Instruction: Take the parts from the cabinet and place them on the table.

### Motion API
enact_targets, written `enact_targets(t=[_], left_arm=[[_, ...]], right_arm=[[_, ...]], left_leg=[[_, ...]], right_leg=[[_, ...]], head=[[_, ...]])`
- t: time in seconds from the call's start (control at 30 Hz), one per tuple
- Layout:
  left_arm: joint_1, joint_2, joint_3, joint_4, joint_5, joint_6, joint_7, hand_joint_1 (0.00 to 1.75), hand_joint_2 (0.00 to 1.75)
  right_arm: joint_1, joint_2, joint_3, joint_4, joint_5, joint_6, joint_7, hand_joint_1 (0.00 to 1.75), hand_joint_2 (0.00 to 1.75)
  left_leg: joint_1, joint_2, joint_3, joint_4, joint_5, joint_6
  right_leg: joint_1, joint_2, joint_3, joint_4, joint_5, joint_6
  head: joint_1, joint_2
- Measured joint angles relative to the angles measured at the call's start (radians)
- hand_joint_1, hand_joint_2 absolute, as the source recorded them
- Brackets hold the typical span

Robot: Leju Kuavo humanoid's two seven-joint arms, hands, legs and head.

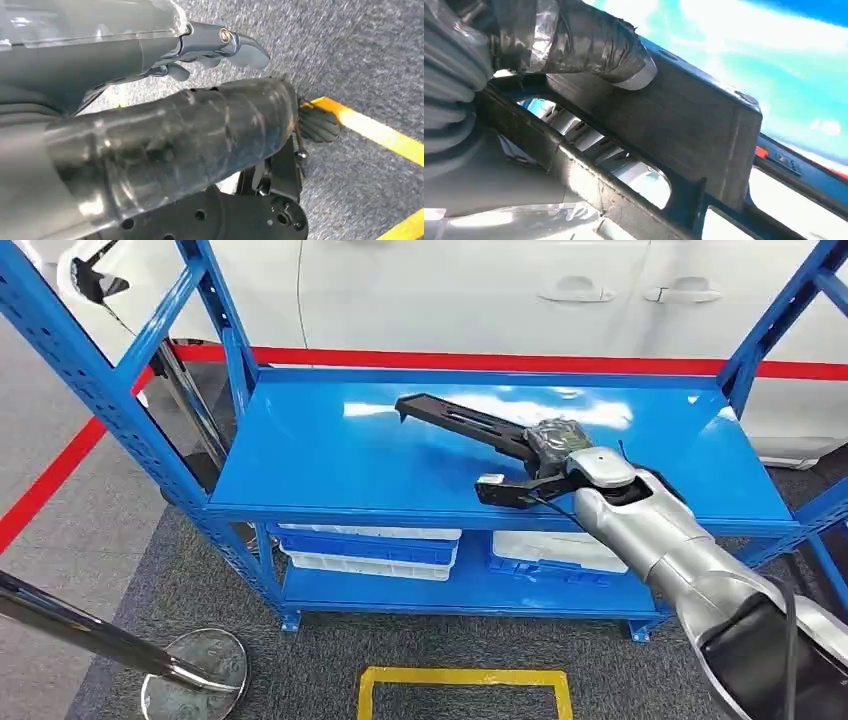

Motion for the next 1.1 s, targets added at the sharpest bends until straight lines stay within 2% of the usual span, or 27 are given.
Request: enact_targets(t=[0.17,0.3,0.33,0.4,0.47,0.6,0.67,0.7,1.07,1.1], left_arm=[[0.001,-0.001,0.002,0.000,-0.026,0.023,-0.029,0.00,1.75],[0.002,-0.001,0.002,0.000,-0.040,0.035,-0.068,0.00,1.75],[0.003,-0.001,0.002,0.000,-0.053,0.048,-0.094,0.00,1.75],[0.005,-0.001,-0.003,0.000,-0.082,0.079,-0.182,0.00,1.75],[0.005,-0.001,-0.010,0.000,-0.092,0.086,-0.233,0.00,1.75],[0.007,0.000,-0.011,0.000,-0.077,-0.001,-0.285,0.00,1.75],[0.007,0.001,-0.011,0.000,-0.077,-0.011,-0.290,0.00,1.75],[0.006,0.001,-0.011,0.000,-0.077,-0.013,-0.291,0.00,0.00],[0.006,0.001,-0.011,0.000,-0.066,-0.028,-0.275,0.00,0.00],[0.006,0.001,-0.011,0.000,-0.065,-0.021,-0.274,0.00,1.75]], right_arm=[[-0.029,-0.022,-0.018,-0.131,0.069,0.000,0.046,1.75,1.75],[-0.085,-0.043,-0.032,-0.262,0.089,0.071,0.088,1.75,1.75],[-0.102,-0.048,-0.037,-0.292,0.103,0.095,0.094,1.75,1.75],[-0.143,-0.074,-0.039,-0.363,0.137,0.155,0.105,1.75,1.75],[-0.186,-0.099,-0.040,-0.429,0.149,0.201,0.106,1.75,1.75],[-0.258,-0.137,-0.046,-0.530,0.165,0.245,0.120,1.75,1.75],[-0.286,-0.146,-0.046,-0.556,0.168,0.250,0.122,1.75,1.75],[-0.295,-0.151,-0.046,-0.569,0.169,0.253,0.123,1.75,1.75],[-0.343,-0.199,-0.046,-0.641,0.116,0.267,0.154,1.75,1.75],[-0.348,-0.208,-0.046,-0.646,0.112,0.270,0.158,1.75,1.75]], left_leg=[[0.000,0.000,-0.002,0.000,0.000,0.000],[0.000,0.000,-0.003,0.000,0.000,0.000],[0.000,0.000,-0.003,0.000,0.000,0.000],[0.000,0.000,-0.004,0.000,0.000,0.000],[0.000,-0.001,-0.005,0.000,0.001,0.001],[0.000,-0.001,-0.006,0.000,0.000,0.001],[0.000,-0.001,-0.006,0.000,0.000,0.001],[0.000,-0.001,-0.006,0.000,0.000,0.001],[0.000,-0.001,-0.006,0.000,0.001,0.001],[0.000,-0.001,-0.006,0.000,0.001,0.001]], right_leg=[[0.000,0.000,-0.002,0.000,0.000,0.000],[0.000,0.000,-0.003,0.000,0.000,0.000],[0.000,0.000,-0.004,0.000,0.000,0.000],[0.000,0.000,-0.005,0.000,0.000,0.000],[0.000,-0.001,-0.005,0.000,0.000,0.000],[-0.001,-0.001,-0.006,0.000,0.000,0.001],[-0.001,-0.001,-0.006,0.000,0.000,0.001],[-0.001,-0.001,-0.005,0.000,0.000,0.001],[0.000,-0.001,-0.006,0.000,0.000,0.001],[0.000,-0.001,-0.005,0.000,0.000,0.001]], head=[[0.000,0.000],[0.000,0.000],[0.000,0.000],[0.000,0.000],[0.000,0.000],[0.000,0.000],[0.000,0.000],[0.000,0.000],[0.000,0.000],[0.000,0.000]])
